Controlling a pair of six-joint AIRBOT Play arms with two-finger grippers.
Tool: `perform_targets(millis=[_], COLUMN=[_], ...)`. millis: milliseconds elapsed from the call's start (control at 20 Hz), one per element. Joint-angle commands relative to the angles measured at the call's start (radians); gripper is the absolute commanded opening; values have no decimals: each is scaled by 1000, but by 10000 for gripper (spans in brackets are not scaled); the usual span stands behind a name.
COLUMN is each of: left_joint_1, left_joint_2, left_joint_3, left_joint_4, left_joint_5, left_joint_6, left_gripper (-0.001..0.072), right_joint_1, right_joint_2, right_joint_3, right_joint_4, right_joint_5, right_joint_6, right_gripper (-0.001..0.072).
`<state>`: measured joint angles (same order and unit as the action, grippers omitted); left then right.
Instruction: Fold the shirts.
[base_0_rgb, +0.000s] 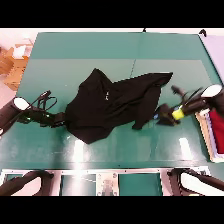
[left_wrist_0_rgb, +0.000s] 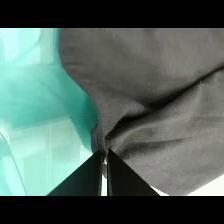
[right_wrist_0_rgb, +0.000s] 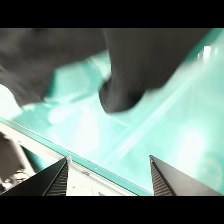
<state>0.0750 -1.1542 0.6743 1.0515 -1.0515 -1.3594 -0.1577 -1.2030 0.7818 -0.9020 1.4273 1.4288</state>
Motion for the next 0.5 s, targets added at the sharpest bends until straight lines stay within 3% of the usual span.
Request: perform_targets(millis=[0, 100, 150, 300, 350, 450], left_joint_1=[1, 1, 1, 1, 1, 1], left_joint_2=[1, 1, 1, 1, 1, 1], left_joint_3=[0, 0, 0, 0, 0, 0], left_joint_4=[-3, -7, -11, -13, -12, -13], left_joint_5=[-2, 4, 3, 0, -1, -2], left_joint_6=[8, 8, 7, 8, 8, 27], left_gripper=[26, 25, 26, 25, 25, 25], right_joint_1=[158, 256, 302, 362, 361, 360], right_joint_2=[72, 37, 19, -39, -51, -53], right_joint_3=[-206, -210, -207, -176, -165, -145], right_joint_4=[2, 55, 95, 136, 136, 135], right_joint_5=[-241, -397, -482, -636, -646, -629], right_joint_6=[82, 82, 82, 90, 91, 81], right_gripper=[564, 515, 424, 390, 304, 30])
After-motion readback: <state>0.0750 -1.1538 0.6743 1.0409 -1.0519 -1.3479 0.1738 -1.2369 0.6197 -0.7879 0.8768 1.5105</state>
